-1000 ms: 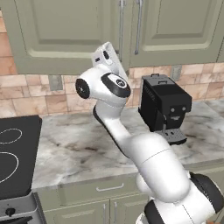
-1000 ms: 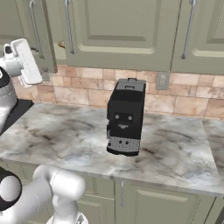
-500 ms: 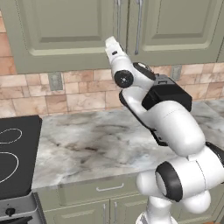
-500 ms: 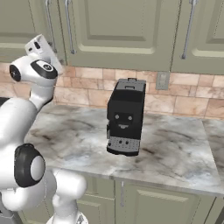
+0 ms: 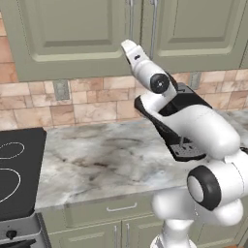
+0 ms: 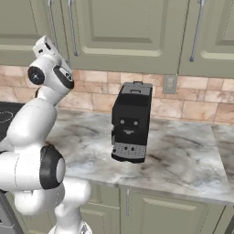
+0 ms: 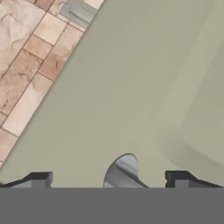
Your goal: Open the cabinet. Pick the bowls from the counter and place them in the cabinet. Then close the cabinet.
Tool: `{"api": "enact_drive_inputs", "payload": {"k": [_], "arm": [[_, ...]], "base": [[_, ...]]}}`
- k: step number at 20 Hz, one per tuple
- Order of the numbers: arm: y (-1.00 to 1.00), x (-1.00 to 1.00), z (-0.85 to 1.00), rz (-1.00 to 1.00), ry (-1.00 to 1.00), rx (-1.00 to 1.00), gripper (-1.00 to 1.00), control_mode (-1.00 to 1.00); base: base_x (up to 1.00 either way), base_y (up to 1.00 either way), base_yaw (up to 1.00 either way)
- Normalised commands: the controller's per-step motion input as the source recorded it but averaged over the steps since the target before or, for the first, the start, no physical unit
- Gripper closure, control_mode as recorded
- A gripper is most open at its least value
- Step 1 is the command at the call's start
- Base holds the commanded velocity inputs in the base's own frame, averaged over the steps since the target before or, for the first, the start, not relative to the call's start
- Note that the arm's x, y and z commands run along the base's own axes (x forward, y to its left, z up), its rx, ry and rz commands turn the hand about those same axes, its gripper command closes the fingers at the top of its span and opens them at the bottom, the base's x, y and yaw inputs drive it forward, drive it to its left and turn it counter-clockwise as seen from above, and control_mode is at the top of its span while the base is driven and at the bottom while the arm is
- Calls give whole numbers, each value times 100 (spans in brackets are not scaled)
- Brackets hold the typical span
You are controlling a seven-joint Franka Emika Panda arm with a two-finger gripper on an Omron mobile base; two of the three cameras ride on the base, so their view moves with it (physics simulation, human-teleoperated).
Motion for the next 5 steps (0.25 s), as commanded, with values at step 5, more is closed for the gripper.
{"api": "enact_drive_inputs", "payload": {"k": [5], "arm": [[-59,100,-12,25,3,13,-100,-100]], "base": [[0,0,0]]}}
